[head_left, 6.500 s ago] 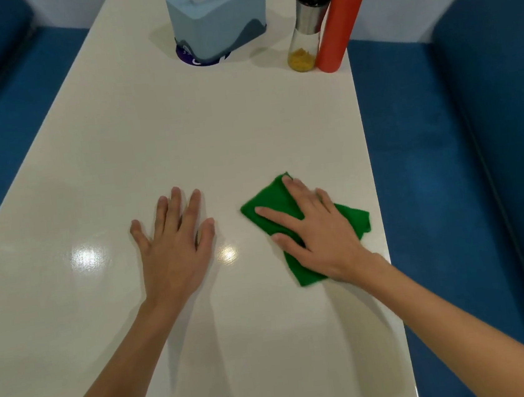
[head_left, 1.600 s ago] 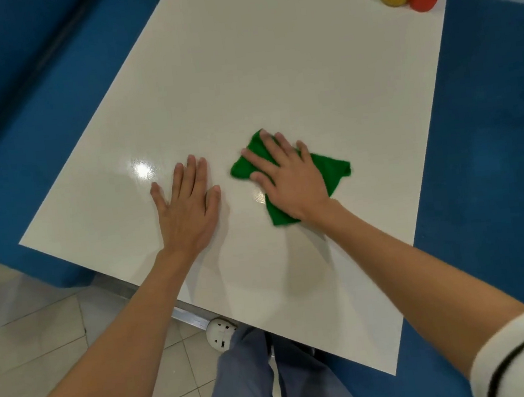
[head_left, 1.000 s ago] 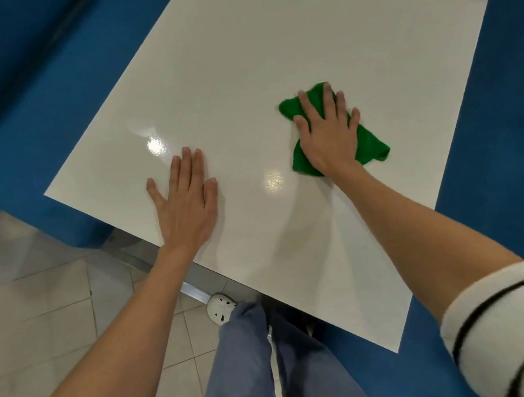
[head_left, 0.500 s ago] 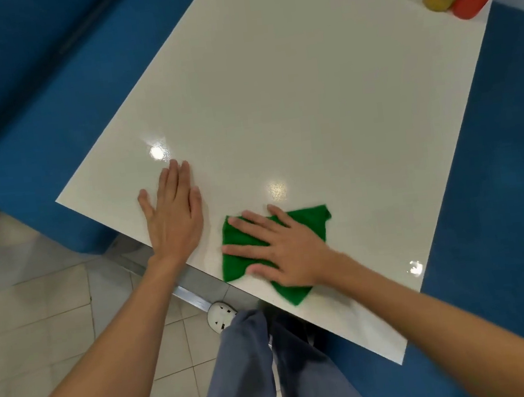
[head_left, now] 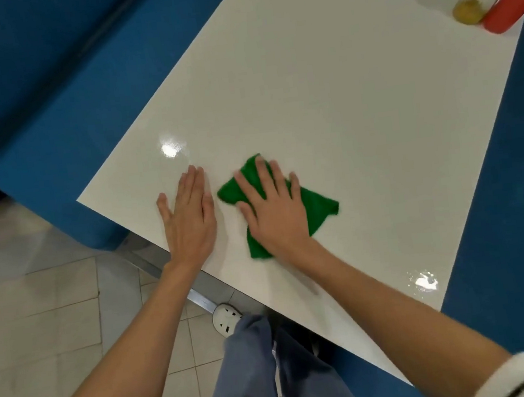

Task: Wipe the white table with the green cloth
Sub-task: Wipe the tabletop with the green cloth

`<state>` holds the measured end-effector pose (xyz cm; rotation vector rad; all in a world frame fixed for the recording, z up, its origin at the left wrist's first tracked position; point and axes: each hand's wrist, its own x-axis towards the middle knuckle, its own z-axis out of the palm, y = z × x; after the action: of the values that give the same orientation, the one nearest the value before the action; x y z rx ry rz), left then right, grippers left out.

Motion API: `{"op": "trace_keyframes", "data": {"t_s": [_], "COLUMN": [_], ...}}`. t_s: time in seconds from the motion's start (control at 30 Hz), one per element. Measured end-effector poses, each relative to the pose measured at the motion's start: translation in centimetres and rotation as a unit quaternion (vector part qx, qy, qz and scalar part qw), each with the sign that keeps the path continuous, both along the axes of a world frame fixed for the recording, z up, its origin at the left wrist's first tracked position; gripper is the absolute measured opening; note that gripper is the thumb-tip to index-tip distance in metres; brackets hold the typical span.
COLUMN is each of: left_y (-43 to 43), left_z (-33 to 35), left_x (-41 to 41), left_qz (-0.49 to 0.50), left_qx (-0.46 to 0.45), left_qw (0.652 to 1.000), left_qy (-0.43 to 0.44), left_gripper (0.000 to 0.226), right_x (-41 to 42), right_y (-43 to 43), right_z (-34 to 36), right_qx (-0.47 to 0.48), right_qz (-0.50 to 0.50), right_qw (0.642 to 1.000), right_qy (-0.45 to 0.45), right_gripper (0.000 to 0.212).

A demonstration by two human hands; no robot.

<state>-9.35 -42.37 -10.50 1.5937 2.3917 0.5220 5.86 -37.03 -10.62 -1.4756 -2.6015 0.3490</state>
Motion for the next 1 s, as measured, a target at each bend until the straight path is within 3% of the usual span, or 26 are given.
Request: {"op": "trace_keyframes", "data": {"t_s": [0.07,0.13,0.27,0.33,0.47,0.67,0.83,1.0], "left_y": [0.0,0.2,1.1,1.3,1.3,1.3,1.2,1.0], "left_z": [0.3,0.4,-0.1,-0.5,-0.8,-0.9,-0.8,-0.5], "left_x": [-0.2,-1.5,-6.5,-7.9,-7.8,-7.9,-7.9,-7.9], "left_qz": [0.02,0.024,0.064,0.093,0.1,0.108,0.106,0.093], "left_qx": [0.018,0.014,-0.032,-0.055,-0.062,-0.048,-0.029,-0.019], "left_qw": [0.999,1.0,0.996,0.992,0.99,0.991,0.993,0.995], "left_qy": [-0.034,-0.011,0.055,0.062,0.078,0.066,0.04,0.022], "left_gripper": [0.051,0.051,0.051,0.054,0.056,0.056,0.061,0.063], "right_x": [0.7,1.7,2.3,1.6,-0.8,-8.8,-13.7,-8.3], "right_y": [-4.4,-6.0,-1.2,2.7,11.5,14.9,9.0,1.8], "right_z": [0.1,0.0,0.0,-0.1,0.4,0.4,0.2,0.0], "right_qx": [0.002,0.0,0.01,0.014,-0.011,-0.037,-0.024,-0.002], "right_qz": [0.109,0.196,0.323,0.298,0.098,-0.115,0.007,0.179], "right_qw": [0.994,0.981,0.946,0.954,0.995,0.992,0.999,0.983], "right_qy": [0.001,-0.006,-0.016,-0.021,-0.034,-0.024,-0.032,-0.029], "right_gripper": [0.052,0.052,0.051,0.052,0.053,0.053,0.052,0.052]}}
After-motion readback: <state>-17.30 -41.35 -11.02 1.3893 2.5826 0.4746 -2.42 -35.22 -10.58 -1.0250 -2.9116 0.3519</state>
